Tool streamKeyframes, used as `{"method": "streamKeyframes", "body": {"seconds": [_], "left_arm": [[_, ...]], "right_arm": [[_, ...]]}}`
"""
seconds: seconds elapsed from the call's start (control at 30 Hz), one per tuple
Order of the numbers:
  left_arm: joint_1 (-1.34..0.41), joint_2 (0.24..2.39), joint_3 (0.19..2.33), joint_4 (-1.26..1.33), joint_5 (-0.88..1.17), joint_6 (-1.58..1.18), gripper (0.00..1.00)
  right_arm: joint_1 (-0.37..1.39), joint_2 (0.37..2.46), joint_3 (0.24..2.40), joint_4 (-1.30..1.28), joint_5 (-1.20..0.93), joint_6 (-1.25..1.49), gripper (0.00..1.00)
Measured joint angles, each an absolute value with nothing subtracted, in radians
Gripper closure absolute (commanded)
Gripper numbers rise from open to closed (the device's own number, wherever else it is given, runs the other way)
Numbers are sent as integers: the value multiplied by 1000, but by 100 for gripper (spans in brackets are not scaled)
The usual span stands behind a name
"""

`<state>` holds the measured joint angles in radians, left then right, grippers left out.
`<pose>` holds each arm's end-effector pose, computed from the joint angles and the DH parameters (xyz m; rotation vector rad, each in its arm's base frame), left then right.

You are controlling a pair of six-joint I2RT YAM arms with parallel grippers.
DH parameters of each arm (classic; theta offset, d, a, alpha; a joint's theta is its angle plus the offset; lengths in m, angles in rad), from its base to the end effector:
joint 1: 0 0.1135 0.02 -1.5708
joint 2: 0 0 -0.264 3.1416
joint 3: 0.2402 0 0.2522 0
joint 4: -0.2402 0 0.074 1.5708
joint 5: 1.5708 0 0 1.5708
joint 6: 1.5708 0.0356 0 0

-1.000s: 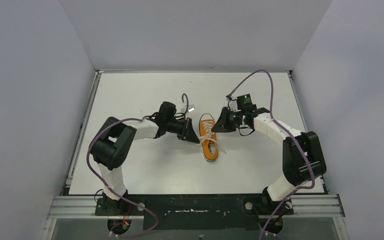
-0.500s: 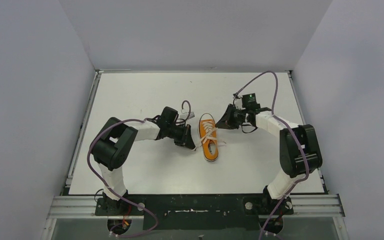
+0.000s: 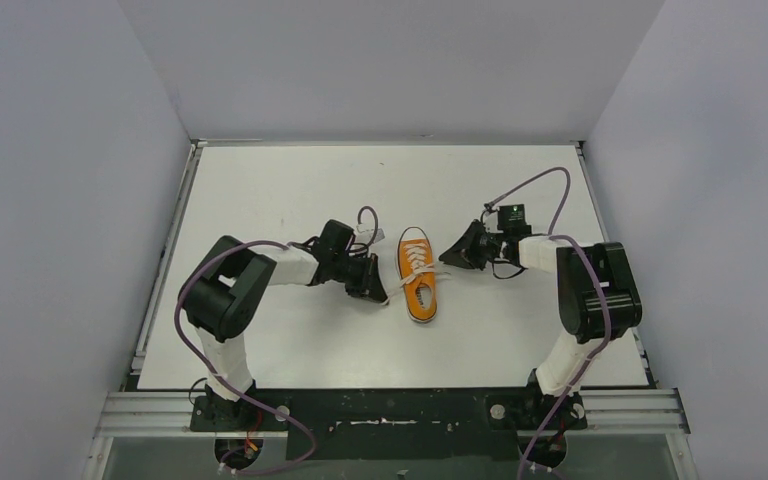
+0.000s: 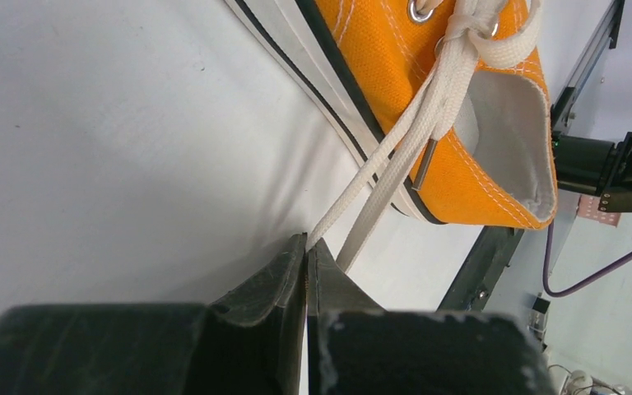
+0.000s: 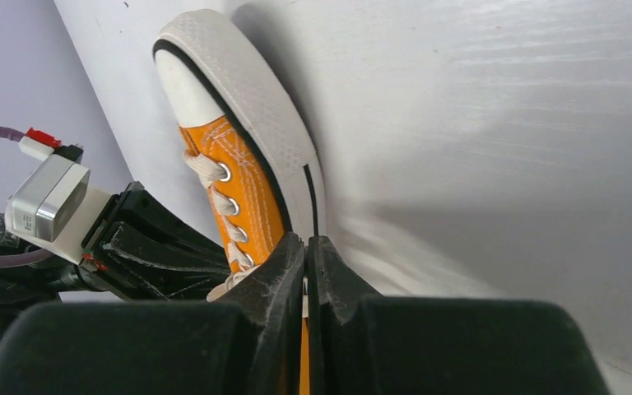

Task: Tie the shoes

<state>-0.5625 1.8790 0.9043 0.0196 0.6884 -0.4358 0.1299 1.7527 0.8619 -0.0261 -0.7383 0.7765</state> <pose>0.2805 -0.2036 0.1132 0.4705 2.6328 -1.2408 0.3236 0.0664 0.1408 0.4990 2.5553 1.2812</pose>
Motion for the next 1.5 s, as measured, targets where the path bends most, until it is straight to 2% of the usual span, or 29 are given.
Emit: {"method": "streamKeyframes", "body": {"seconds": [0.47,0.5,0.53,0.6,0.67,0.7,0.77,0.87,0.9,0.93,1.1,1.23,1.37,1.5], "left_arm": [[-562,1842,865,61,628,-439,100],[-562,1840,873,46,617,-431,94],[-562,1838,885,23,603,-424,81],[-561,1828,913,-38,572,-413,58],[-559,1794,931,-109,527,-395,31],[-559,1763,934,-152,490,-387,27],[-551,1694,937,-244,416,-375,25],[-533,1590,950,-366,335,-374,23],[-530,1554,958,-406,308,-374,23],[-528,1515,964,-444,284,-375,20],[-520,1293,960,-574,243,-396,18],[-500,1233,949,-587,292,-424,23],[-495,1219,918,-580,328,-441,20],[-495,1115,918,-580,353,-443,20]], "right_arm": [[86,1768,823,7,-773,765,100],[86,1768,823,6,-774,761,100],[86,1768,825,1,-775,753,92],[89,1764,846,-53,-760,718,59],[101,1748,883,-141,-694,676,42],[112,1731,915,-210,-645,634,38],[128,1682,973,-334,-557,577,25],[174,1583,1058,-505,-458,503,12],[190,1539,1082,-560,-430,479,5],[204,1494,1108,-614,-404,459,1],[232,1274,1225,-826,-324,393,0],[230,1139,1310,-942,-282,365,0],[230,1066,1388,-1018,-268,350,0],[230,1044,1473,-1080,-249,352,0]]}}
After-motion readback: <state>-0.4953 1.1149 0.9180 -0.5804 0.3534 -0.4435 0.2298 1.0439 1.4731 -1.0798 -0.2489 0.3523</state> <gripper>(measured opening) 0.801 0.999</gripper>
